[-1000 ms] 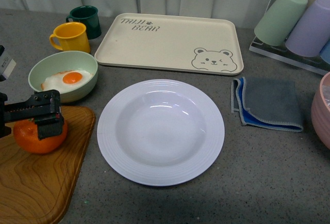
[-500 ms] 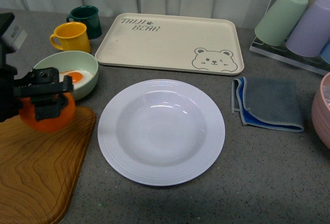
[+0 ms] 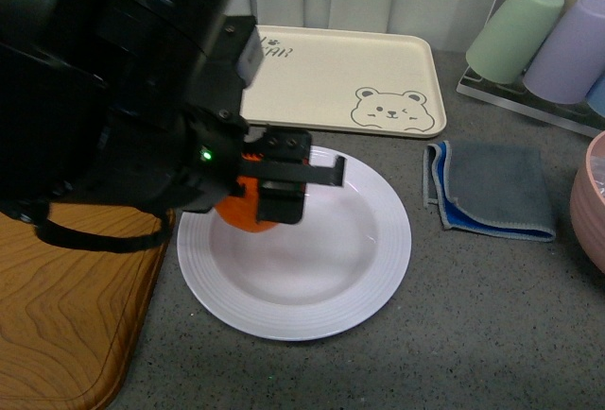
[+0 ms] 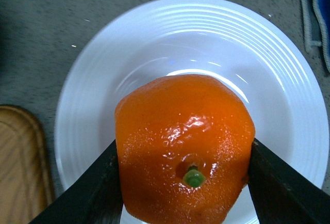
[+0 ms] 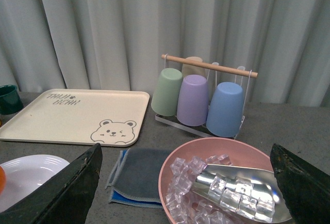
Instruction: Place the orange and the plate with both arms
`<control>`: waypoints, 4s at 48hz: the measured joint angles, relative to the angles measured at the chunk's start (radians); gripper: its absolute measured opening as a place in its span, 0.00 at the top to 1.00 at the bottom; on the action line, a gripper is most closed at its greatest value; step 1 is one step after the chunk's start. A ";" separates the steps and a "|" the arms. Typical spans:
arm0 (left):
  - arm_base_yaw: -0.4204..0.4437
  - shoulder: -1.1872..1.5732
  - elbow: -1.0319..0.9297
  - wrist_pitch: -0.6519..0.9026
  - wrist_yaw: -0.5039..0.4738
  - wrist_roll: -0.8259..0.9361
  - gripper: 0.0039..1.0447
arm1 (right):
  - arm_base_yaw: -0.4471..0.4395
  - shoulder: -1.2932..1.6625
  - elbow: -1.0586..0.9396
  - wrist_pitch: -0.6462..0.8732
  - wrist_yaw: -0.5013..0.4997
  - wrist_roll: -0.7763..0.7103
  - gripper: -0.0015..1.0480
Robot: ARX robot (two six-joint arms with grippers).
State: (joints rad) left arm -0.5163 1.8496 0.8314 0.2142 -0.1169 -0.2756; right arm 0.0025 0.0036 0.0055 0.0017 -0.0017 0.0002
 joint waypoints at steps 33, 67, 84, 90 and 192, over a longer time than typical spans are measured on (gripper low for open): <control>-0.070 0.218 0.113 0.045 -0.014 -0.044 0.46 | 0.000 0.000 0.000 0.000 0.000 0.000 0.09; 0.064 -0.021 -0.411 1.130 -0.325 0.220 0.48 | 0.000 0.000 0.000 0.000 0.003 0.000 0.09; 0.228 -0.351 -0.664 1.094 -0.165 0.260 0.96 | 0.000 0.000 0.000 0.000 0.000 0.000 0.09; 0.278 -0.490 -0.724 1.020 -0.109 0.265 0.97 | 0.000 0.000 0.000 0.000 0.000 0.000 0.09; 0.514 -1.846 -0.811 -0.213 0.117 0.268 0.09 | 0.134 0.181 0.021 0.097 0.220 -0.343 0.09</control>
State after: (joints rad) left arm -0.0025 0.0040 0.0204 0.0013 -0.0002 -0.0074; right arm 0.1368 0.1844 0.0265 0.0990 0.2184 -0.3428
